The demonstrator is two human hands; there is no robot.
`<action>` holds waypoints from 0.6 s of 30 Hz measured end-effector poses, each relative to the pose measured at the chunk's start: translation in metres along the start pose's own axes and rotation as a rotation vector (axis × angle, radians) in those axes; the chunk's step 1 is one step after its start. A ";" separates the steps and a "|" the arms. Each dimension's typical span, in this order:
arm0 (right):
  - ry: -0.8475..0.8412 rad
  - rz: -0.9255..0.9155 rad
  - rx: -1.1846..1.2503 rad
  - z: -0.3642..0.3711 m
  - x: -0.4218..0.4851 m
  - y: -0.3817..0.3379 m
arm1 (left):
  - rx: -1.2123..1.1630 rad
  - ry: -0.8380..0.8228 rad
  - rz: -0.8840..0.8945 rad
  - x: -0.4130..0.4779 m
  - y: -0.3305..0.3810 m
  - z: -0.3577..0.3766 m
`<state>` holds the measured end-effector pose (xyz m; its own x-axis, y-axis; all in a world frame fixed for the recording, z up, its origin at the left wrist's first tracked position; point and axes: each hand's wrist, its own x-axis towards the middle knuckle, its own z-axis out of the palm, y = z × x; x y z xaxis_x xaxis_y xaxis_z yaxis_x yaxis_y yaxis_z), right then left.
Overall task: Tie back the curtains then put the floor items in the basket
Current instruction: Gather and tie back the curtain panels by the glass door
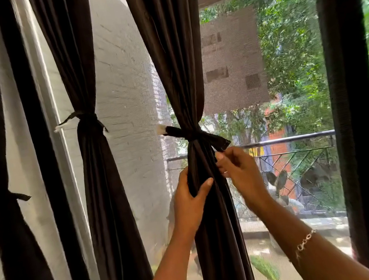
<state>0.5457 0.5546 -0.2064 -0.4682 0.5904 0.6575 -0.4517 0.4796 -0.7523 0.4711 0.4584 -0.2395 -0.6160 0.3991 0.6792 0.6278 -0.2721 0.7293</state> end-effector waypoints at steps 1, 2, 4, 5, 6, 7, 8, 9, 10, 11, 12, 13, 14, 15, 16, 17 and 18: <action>-0.025 -0.054 -0.091 0.001 -0.008 0.005 | 0.039 0.005 0.023 -0.003 -0.002 0.002; -0.050 -0.089 -0.170 0.003 -0.016 0.010 | 0.078 0.003 0.030 -0.007 -0.005 0.003; -0.077 -0.128 -0.295 0.002 -0.029 0.020 | 0.151 0.000 0.031 -0.016 -0.008 0.004; -0.076 -0.146 -0.345 0.001 -0.035 0.022 | 0.182 0.006 0.036 -0.020 -0.010 0.004; -0.070 -0.167 -0.388 -0.001 -0.038 0.024 | 0.221 0.021 0.040 -0.023 -0.010 0.003; -0.060 -0.200 -0.424 -0.004 -0.040 0.023 | 0.273 0.046 0.047 -0.023 -0.008 0.002; -0.049 -0.240 -0.459 -0.006 -0.040 0.020 | 0.332 0.078 0.058 -0.022 -0.003 0.000; -0.037 -0.285 -0.494 -0.007 -0.037 0.016 | 0.396 0.114 0.085 -0.018 0.002 -0.002; -0.029 -0.333 -0.524 -0.008 -0.033 0.009 | 0.472 0.151 0.137 -0.013 0.010 -0.003; -0.030 -0.377 -0.549 -0.008 -0.028 0.001 | 0.556 0.182 0.206 -0.007 0.020 -0.005; -0.034 -0.421 -0.572 -0.008 -0.021 -0.009 | 0.631 0.204 0.276 -0.001 0.031 -0.006; -0.038 -0.463 -0.589 -0.007 -0.015 -0.019 | 0.689 0.219 0.334 0.006 0.041 -0.007; -0.040 -0.502 -0.597 -0.006 -0.009 -0.028 | 0.725 0.228 0.373 0.013 0.051 -0.008; -0.043 -0.541 -0.601 -0.006 -0.003 -0.037 | 0.742 0.239 0.403 0.020 0.062 -0.010; -0.049 -0.576 -0.610 -0.006 0.003 -0.046 | 0.747 0.244 0.425 0.027 0.072 -0.011; -0.059 -0.602 -0.622 -0.005 0.009 -0.053 | 0.749 0.243 0.438 0.034 0.081 -0.012; -0.073 -0.621 -0.636 -0.005 0.015 -0.060 | 0.750 0.237 0.448 0.040 0.090 -0.012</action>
<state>0.5691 0.5378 -0.1515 -0.3362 0.0722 0.9390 -0.1435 0.9815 -0.1268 0.4974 0.4394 -0.1456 -0.2687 0.1796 0.9463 0.9265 0.3168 0.2030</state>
